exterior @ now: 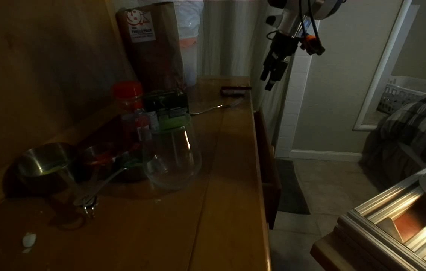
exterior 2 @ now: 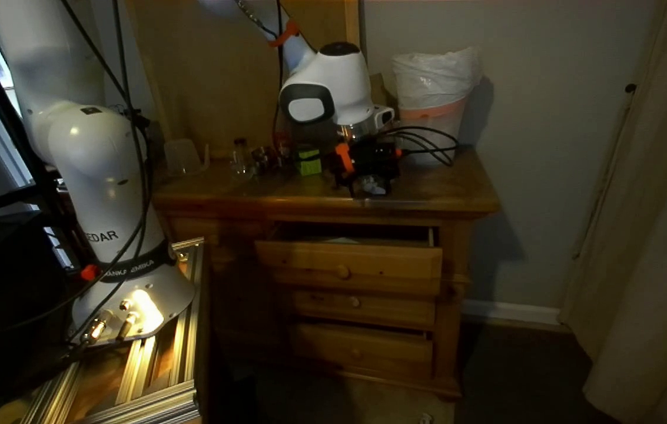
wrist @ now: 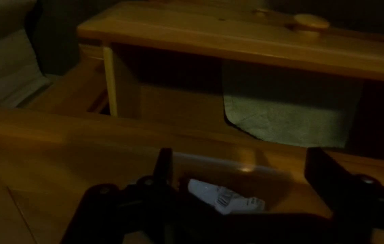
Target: Open the first top drawer, then put the plastic in the drawer and close the drawer
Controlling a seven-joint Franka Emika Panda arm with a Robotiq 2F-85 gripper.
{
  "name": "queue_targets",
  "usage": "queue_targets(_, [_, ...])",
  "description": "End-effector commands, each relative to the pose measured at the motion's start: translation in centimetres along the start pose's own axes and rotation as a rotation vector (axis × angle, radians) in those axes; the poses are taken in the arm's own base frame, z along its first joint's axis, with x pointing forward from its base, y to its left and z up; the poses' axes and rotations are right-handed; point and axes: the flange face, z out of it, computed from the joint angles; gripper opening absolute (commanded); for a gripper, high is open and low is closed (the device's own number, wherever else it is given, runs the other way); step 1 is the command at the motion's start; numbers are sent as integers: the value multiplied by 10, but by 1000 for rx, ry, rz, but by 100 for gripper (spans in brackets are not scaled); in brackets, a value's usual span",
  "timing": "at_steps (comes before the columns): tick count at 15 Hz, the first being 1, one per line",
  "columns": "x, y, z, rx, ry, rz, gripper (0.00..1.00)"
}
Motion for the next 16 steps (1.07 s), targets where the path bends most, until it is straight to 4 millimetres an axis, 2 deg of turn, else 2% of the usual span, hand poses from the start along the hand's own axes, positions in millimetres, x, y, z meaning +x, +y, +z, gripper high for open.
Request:
queue_targets(1, [16, -2, 2, 16, 60, -14, 100])
queue_targets(7, [34, 4, 8, 3, 164, -34, 100])
queue_targets(10, [35, 7, 25, 35, 197, -36, 100])
queue_targets(11, [36, 9, 32, 41, 211, -31, 97])
queue_targets(12, [35, 10, 40, 51, 220, -30, 93])
queue_targets(13, [35, 12, 46, 51, 228, -22, 73])
queue_targets(16, [32, 17, 60, 55, 235, -5, 54])
